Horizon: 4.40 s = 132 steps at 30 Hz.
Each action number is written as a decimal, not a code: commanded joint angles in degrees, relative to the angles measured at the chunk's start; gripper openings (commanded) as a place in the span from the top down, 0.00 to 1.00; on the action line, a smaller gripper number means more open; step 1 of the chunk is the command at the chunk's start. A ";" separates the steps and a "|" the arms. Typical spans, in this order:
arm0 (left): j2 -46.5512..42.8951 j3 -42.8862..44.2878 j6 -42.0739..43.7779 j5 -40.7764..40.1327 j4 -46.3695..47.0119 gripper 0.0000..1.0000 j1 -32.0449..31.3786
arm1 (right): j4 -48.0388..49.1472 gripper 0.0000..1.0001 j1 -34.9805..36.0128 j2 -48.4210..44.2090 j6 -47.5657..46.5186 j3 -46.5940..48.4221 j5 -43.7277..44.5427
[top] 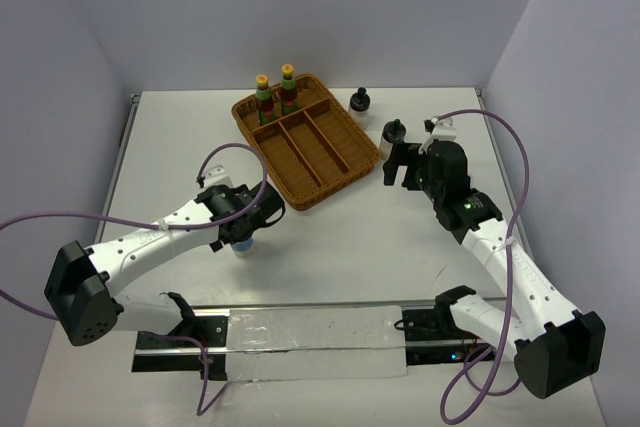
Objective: Organize the condiment bottles
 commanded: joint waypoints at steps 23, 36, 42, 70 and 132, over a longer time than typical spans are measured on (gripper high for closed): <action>4.80 36.60 36.34 -12.08 10.30 0.90 2.41 | 1.94 0.00 0.31 -0.89 -0.08 0.00 1.59; 24.00 53.01 47.58 -4.16 25.26 0.90 9.80 | 1.66 0.00 0.37 -0.66 -0.08 0.06 2.74; 29.62 53.78 48.26 -0.69 27.80 0.90 13.16 | 2.36 0.00 0.31 1.13 -0.08 0.23 2.73; 43.59 44.09 41.35 4.87 34.43 0.88 17.52 | 1.50 0.00 0.31 2.94 -0.08 2.08 4.70; 2.90 35.57 41.40 -3.00 27.60 0.01 17.43 | 1.12 0.75 -21.38 4.13 -0.08 -1.46 11.44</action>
